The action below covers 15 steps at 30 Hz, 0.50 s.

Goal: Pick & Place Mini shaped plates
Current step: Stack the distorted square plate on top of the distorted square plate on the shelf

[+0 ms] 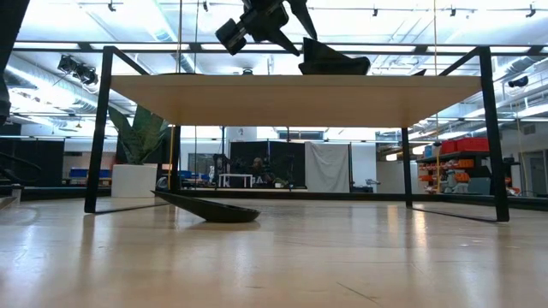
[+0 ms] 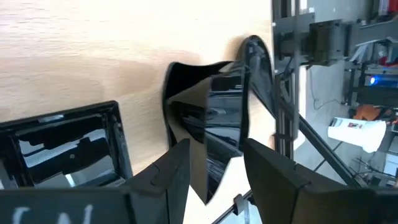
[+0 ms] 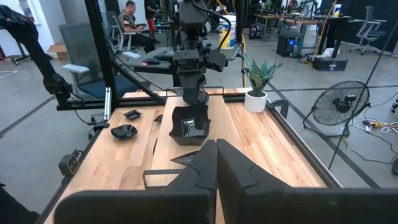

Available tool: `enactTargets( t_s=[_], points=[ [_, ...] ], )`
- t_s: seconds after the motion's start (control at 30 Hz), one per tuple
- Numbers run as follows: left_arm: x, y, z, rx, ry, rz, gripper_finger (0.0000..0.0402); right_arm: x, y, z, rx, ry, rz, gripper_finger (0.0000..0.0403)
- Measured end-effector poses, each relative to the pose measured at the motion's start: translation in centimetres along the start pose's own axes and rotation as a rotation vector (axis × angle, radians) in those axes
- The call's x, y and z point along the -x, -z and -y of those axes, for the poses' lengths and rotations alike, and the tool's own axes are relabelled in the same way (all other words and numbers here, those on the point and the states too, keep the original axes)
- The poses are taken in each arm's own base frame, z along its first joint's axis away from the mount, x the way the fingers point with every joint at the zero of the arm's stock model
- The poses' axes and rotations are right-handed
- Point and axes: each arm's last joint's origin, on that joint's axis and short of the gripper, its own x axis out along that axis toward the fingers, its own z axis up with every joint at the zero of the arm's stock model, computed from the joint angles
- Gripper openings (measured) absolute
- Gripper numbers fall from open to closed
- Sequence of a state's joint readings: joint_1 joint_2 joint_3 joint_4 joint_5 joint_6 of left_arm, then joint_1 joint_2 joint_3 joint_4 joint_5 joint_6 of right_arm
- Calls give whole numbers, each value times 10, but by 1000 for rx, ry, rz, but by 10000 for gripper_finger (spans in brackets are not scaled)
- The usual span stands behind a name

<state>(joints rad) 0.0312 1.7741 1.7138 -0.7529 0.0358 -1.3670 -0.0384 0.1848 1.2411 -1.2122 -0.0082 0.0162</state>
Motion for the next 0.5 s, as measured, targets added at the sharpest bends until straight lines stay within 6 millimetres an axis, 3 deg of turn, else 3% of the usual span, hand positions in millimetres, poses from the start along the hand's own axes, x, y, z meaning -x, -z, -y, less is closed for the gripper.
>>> enactTargets(
  t_s=[0.33, 0.5],
  points=[
    [7, 10, 4, -27, 4, 70, 156, 0, 0, 0, 0, 0, 0, 6],
    [23, 9, 13, -74, -7, 134, 156, 0, 0, 0, 0, 0, 1, 6]
  ],
)
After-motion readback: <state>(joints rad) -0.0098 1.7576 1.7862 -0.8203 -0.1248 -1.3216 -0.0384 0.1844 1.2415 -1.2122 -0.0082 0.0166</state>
